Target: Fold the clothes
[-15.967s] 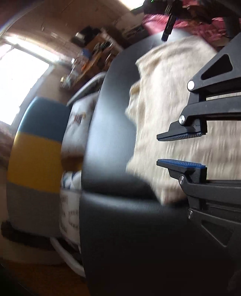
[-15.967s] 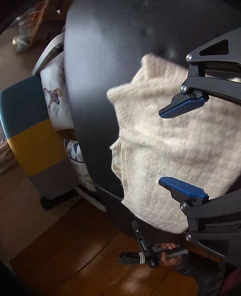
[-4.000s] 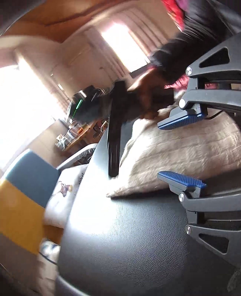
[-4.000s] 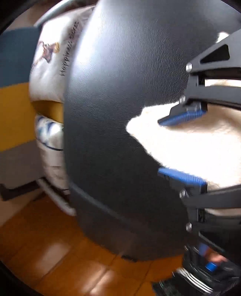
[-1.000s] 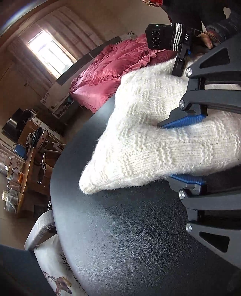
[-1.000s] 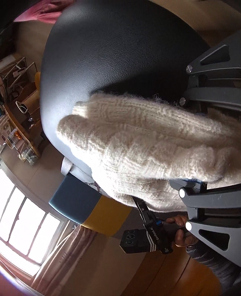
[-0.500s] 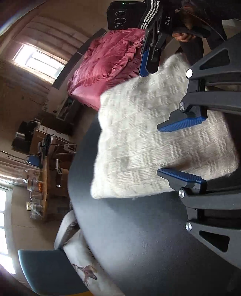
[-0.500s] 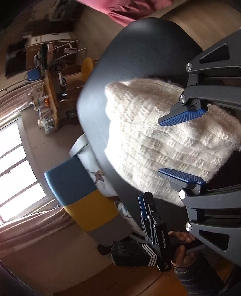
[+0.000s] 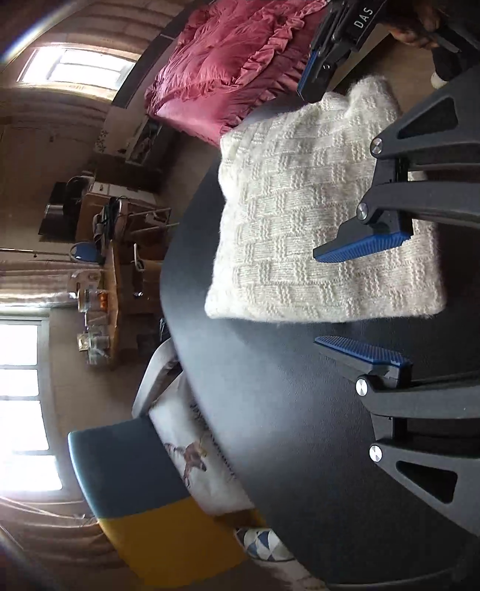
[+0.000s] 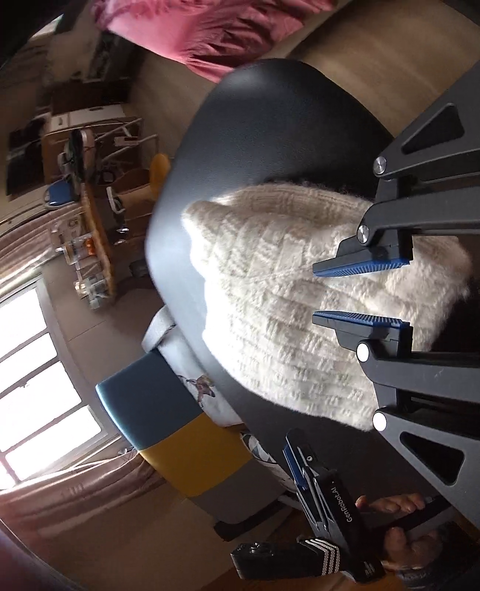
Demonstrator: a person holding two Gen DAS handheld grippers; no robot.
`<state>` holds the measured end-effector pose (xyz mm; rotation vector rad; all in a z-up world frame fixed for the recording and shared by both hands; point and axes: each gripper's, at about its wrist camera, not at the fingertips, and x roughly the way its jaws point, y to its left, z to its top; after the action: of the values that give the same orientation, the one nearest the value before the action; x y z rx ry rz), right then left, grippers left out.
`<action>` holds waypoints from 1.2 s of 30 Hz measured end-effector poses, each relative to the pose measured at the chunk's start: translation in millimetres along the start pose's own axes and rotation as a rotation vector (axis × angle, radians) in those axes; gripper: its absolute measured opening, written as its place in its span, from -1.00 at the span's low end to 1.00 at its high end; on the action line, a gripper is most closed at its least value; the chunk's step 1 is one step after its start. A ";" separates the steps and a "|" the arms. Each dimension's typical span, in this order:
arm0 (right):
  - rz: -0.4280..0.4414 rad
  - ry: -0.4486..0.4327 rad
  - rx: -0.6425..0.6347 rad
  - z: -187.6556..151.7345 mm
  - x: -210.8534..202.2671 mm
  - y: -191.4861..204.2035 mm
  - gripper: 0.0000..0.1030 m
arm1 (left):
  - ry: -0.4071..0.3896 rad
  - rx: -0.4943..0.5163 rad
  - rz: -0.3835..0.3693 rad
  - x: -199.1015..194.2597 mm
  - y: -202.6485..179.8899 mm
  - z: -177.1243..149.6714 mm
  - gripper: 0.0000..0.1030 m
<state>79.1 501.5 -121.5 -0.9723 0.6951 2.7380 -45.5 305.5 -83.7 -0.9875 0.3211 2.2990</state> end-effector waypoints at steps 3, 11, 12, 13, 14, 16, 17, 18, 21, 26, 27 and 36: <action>-0.031 -0.084 -0.043 6.4 -20.2 23.6 -0.60 | -0.034 -0.008 0.026 -23.9 -1.2 2.8 -0.17; -0.134 -0.103 -0.050 10.2 -20.0 60.6 0.20 | -0.122 -0.011 0.130 -68.3 0.5 -2.2 -0.10; -0.163 -0.106 -0.059 10.5 -19.3 65.3 0.32 | -0.126 -0.014 0.133 -71.7 1.1 -2.3 -0.10; -0.192 -0.110 -0.074 10.8 -18.9 70.2 0.42 | -0.123 -0.019 0.138 -73.9 1.6 -2.1 -0.11; -0.203 -0.116 -0.087 11.4 -19.0 74.4 0.62 | -0.110 -0.020 0.137 -74.1 2.6 -1.4 -0.15; -0.227 -0.127 -0.112 12.7 -19.2 82.9 0.70 | -0.082 -0.021 0.123 -72.0 4.8 -1.2 -0.15; -0.240 -0.131 -0.126 13.3 -18.9 86.8 0.70 | -0.080 -0.025 0.130 -71.7 5.9 -1.8 -0.15; -0.252 -0.132 -0.140 13.6 -18.1 89.9 0.70 | -0.081 -0.035 0.137 -72.0 7.2 -2.6 -0.15; -0.255 -0.128 -0.160 11.9 -16.5 95.9 0.72 | -0.071 -0.088 0.108 -72.6 12.6 -3.8 -0.15; -0.219 -0.097 -0.146 8.2 -11.5 92.6 0.75 | -0.041 -0.121 0.090 -66.6 14.7 -4.5 -0.15; -0.217 -0.090 -0.148 7.2 -10.0 92.0 0.75 | -0.035 -0.122 0.092 -65.1 14.7 -4.7 -0.15; -0.206 -0.049 -0.165 -2.8 -2.0 89.8 0.78 | -0.051 -0.143 0.064 -69.2 17.3 -2.3 -0.15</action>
<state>56.1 421.1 -88.6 -0.9472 0.3431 2.6575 -17.8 260.6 -35.7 -0.9992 0.1715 2.4290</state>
